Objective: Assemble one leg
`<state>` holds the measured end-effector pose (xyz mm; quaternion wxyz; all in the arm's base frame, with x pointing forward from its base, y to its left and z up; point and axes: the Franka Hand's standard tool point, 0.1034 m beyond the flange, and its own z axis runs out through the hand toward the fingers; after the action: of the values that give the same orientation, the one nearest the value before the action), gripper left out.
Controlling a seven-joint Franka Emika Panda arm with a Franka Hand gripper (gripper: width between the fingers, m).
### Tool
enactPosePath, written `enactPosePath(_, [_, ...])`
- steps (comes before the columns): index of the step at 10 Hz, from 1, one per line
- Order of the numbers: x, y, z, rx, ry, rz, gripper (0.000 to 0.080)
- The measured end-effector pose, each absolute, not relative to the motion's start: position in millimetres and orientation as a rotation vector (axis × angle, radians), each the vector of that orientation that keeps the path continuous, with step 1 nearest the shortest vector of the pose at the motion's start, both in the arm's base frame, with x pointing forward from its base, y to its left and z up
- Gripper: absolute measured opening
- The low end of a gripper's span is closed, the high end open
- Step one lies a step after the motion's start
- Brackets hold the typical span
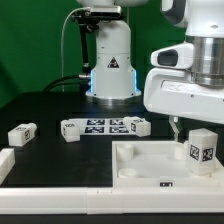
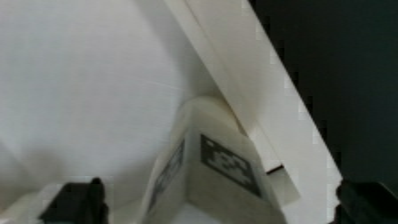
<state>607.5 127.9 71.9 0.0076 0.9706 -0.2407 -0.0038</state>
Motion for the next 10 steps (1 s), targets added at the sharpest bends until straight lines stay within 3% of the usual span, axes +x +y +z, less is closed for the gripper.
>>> enactPosePath(6, [610.9, 124.1, 75.7, 3.075, 0.426, -0.009, 0.0649])
enactPosePath(9, [610.3, 122.6, 74.7, 3.063, 0.480, -0.013, 0.0640])
enactPosePath(10, [610.2, 122.5, 74.6, 3.063, 0.479, -0.014, 0.0472])
